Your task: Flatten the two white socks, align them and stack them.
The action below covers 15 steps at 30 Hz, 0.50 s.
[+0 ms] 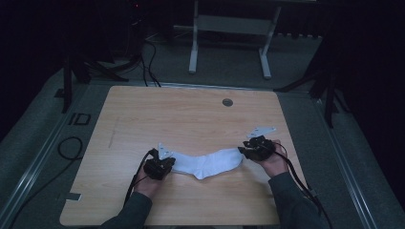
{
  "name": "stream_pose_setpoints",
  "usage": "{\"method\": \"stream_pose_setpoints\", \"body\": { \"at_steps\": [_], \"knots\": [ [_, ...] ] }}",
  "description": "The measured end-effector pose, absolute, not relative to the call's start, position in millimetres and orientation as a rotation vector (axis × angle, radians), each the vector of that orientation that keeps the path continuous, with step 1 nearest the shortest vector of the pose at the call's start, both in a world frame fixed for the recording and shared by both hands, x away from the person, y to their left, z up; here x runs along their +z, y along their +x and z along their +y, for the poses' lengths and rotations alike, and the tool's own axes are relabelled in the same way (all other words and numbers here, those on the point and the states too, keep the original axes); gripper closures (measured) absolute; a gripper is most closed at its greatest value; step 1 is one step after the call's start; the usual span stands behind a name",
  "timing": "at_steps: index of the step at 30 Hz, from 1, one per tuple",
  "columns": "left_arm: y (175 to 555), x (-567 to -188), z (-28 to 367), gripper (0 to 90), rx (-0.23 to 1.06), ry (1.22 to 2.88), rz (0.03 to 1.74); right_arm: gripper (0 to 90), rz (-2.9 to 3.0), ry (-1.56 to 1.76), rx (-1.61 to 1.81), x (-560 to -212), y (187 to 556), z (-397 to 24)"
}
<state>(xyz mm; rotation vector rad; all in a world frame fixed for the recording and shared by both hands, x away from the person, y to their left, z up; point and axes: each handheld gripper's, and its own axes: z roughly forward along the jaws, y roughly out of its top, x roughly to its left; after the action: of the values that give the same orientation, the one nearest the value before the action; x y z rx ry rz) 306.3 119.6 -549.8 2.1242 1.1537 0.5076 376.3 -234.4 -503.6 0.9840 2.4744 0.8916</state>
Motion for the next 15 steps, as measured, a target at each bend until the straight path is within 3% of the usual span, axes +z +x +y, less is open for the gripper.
{"method": "stream_pose_setpoints", "body": {
  "at_steps": [5,15],
  "knots": [
    [312,-550,123,89.5,0.539,2.105,1.179,56.4,2.444,1.018,0.912,-501,376,-240],
    [320,-550,129,88.6,0.565,2.089,1.202,55.1,2.425,1.047,0.925,-501,375,-243]
  ]
}}
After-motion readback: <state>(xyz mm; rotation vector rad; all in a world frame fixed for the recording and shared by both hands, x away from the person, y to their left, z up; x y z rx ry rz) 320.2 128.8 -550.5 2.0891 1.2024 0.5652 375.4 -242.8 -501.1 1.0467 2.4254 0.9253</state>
